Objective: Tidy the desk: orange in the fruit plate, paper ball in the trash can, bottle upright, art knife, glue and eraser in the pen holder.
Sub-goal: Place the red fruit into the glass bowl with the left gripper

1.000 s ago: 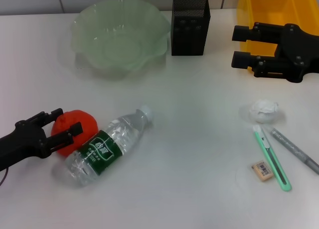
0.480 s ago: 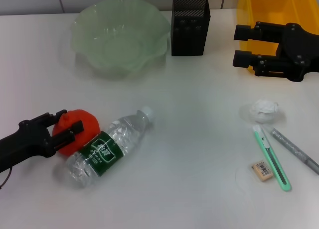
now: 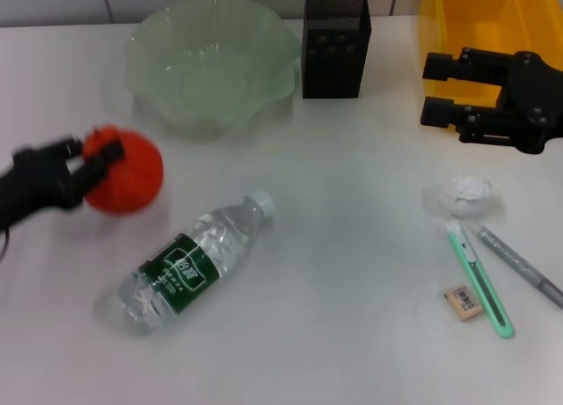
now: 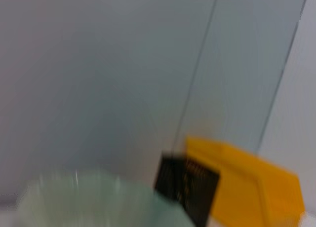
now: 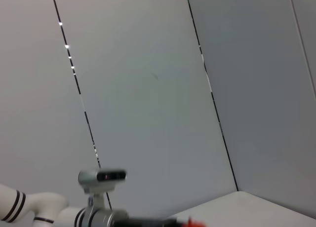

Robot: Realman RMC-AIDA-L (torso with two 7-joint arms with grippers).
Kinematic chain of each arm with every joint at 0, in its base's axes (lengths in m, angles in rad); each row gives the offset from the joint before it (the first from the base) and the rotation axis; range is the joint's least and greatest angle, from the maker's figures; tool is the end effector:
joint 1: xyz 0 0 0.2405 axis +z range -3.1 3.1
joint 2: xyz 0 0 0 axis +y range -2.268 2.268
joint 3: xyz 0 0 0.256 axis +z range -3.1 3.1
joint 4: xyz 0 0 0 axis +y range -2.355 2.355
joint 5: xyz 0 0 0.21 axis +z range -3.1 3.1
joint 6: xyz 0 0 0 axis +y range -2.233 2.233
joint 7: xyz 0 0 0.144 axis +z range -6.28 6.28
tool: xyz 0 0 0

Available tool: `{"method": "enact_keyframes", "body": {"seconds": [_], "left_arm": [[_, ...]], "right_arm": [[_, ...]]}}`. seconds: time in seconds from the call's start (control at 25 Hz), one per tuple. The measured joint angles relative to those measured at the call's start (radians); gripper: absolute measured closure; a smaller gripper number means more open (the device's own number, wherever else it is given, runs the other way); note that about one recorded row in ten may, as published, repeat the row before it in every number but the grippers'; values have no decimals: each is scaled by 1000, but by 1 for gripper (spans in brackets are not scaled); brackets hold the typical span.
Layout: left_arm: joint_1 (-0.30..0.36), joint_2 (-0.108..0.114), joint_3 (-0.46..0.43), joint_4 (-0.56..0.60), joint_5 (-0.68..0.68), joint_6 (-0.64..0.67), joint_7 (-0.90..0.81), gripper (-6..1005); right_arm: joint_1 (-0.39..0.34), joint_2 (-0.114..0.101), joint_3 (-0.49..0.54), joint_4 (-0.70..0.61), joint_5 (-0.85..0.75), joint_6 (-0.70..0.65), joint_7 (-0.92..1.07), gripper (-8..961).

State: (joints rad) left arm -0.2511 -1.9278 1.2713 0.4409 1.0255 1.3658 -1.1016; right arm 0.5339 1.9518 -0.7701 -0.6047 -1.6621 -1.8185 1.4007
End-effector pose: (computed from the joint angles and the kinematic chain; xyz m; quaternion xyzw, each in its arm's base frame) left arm -0.3295 0.2872 0.0249 -0.8468 -0.2764 -0.3518 0.2876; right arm 0.2324 0.3252 0.0585 -0.9120 0.1510 0.3749 0.0706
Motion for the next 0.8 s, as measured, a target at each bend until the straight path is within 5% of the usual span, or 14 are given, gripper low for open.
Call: {"method": "enact_keyframes", "body": {"seconds": [0.28,0.48,0.8], "left_arm": [[-88,-40,-133,92,5,-25,-10,743],[-268,-75,-129,83,22,-209,-15,742],[-412,-119,-131,81,204,-461,-120,739]], "right_arm": [[-19,8,0,1,1,0,-12,237],[-23,18,0,6,1,1,-18,237],[-37,24,2,7,1,2,-25,237]]}}
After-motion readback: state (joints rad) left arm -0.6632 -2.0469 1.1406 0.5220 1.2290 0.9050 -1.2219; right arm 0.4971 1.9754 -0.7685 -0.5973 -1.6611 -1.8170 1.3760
